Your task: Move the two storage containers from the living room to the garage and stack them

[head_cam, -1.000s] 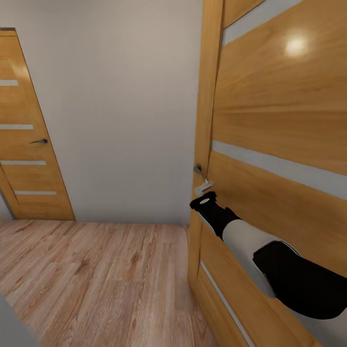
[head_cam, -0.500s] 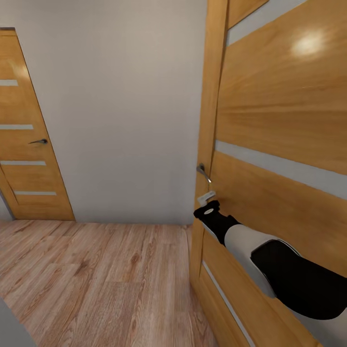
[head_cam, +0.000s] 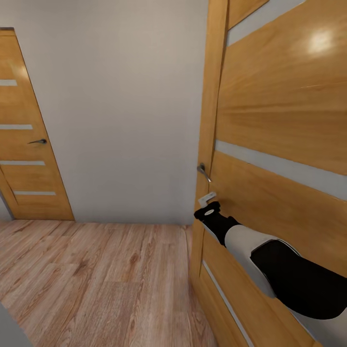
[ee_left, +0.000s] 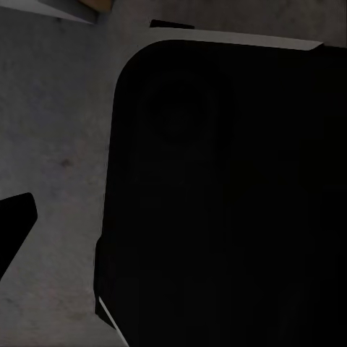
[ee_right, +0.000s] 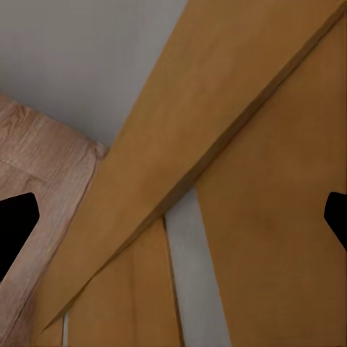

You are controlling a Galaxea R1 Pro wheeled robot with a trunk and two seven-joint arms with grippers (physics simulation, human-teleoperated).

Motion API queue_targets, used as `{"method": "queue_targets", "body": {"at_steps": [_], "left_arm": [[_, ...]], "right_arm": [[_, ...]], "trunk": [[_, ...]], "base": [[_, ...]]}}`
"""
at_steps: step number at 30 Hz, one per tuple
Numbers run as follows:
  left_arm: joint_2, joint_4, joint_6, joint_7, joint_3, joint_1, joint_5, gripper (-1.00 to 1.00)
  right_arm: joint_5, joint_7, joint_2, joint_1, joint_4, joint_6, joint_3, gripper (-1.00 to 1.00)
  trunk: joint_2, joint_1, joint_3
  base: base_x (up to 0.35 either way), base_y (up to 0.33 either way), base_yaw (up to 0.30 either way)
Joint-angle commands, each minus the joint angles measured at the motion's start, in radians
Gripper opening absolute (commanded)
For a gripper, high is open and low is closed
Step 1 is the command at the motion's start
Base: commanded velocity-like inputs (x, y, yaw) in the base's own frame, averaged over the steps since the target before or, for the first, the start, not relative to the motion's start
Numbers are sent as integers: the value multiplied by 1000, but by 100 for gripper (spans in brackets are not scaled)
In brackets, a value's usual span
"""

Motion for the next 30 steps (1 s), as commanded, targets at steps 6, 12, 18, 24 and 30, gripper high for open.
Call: {"method": "queue_targets", "body": {"at_steps": [6,12,18,24,30], "left_arm": [[-2,-1,-2,0,3,0,7,100],[-1,-1,-2,0,3,0,7,100],[0,-1,-2,0,3,0,7,100],[0,-1,-2,0,3,0,8,100],[0,-1,-2,0,3,0,8,100]], "right_arm": [[9,-7,0,0,3,9,-4,100],[12,-6,0,0,4,8,-2,100],[13,-5,0,0,4,9,-2,100],[13,-5,0,0,4,12,-2,100],[12,-5,0,0,4,17,-2,100]], "trunk": [[0,0,-1],[0,0,-1],[0,0,-1],[0,0,-1],[0,0,-1]], "base": [[0,-6,0],[0,-135,0],[0,-42,0],[0,-6,0],[31,0,0]]}}
